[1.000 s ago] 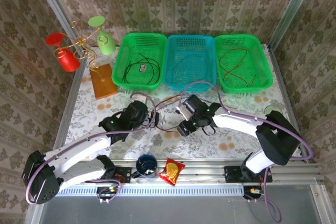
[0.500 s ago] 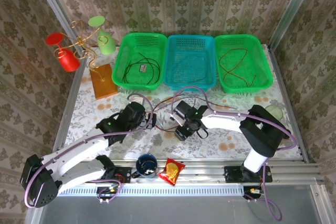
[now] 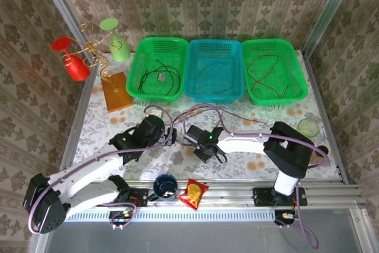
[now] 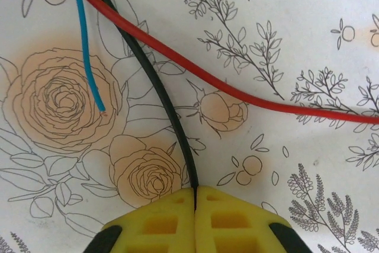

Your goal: Untangle the cables

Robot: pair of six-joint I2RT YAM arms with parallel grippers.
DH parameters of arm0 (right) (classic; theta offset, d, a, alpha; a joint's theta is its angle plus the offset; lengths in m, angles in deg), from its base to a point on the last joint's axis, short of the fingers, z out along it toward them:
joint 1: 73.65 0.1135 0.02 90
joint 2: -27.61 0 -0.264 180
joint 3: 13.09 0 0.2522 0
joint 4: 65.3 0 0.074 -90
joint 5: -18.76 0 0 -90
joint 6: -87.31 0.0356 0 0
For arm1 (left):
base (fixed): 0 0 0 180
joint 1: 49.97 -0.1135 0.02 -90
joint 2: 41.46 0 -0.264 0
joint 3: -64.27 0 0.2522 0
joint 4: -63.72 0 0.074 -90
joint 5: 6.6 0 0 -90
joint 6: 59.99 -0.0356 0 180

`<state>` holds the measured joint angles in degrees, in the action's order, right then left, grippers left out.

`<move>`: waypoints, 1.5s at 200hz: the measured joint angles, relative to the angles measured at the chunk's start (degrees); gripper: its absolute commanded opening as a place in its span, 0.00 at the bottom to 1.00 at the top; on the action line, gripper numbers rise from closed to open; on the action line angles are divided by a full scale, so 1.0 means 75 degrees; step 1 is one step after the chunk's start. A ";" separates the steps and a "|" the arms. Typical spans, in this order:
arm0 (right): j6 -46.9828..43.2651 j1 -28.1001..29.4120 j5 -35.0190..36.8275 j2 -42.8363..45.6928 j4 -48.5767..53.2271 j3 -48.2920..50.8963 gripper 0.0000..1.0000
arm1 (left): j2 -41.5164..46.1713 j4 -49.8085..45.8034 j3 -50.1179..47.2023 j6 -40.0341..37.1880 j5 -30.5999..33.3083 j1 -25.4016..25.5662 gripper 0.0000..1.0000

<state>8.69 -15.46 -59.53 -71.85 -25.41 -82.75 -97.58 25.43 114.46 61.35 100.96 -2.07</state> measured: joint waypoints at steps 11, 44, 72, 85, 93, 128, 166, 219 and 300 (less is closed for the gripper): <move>0.0055 0.0006 0.0009 0.0044 -0.0023 0.0029 0.03 | -0.0061 -0.0026 0.0012 0.0000 -0.0044 0.0000 0.98; 0.0201 -0.0047 -0.0734 0.0487 -0.0254 0.0408 0.02 | -0.0017 0.0044 0.0017 -0.0067 -0.0111 0.0099 0.97; 0.0399 -0.0251 -0.1597 0.1419 -0.0361 0.0772 0.00 | 0.0428 0.0370 -0.0137 -0.0420 -0.0108 0.0361 0.94; 0.0495 -0.0329 -0.1810 0.1923 -0.0423 0.0807 0.00 | 0.0743 0.0606 -0.0309 -0.0650 -0.0052 0.0478 0.92; 0.0533 -0.0364 -0.1888 0.2253 -0.0490 0.0828 0.00 | 0.0941 0.0790 -0.0443 -0.0825 -0.0015 0.0568 0.91; 0.0694 -0.0565 -0.2084 0.3552 -0.0685 0.0956 0.00 | 0.1559 0.1778 -0.1137 -0.1947 0.0128 0.1052 0.90; 0.0778 -0.0959 -0.2104 0.4030 -0.0682 0.0956 0.00 | 0.1390 0.2232 -0.1040 -0.4447 0.0207 0.1781 0.95; 0.0807 -0.1265 -0.2378 0.4310 -0.0597 0.0956 0.00 | 0.0606 0.2404 -0.0694 -0.7274 -0.0009 0.2110 0.96; 0.0912 -0.1600 -0.2719 0.4876 -0.0568 0.1119 0.00 | 0.0589 0.3622 -0.0764 -0.7979 -0.1306 0.2110 0.94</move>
<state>15.53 -27.46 -79.93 -35.28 -29.68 -74.35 -93.16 52.59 108.73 1.50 91.17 13.76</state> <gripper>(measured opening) 0.065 0.940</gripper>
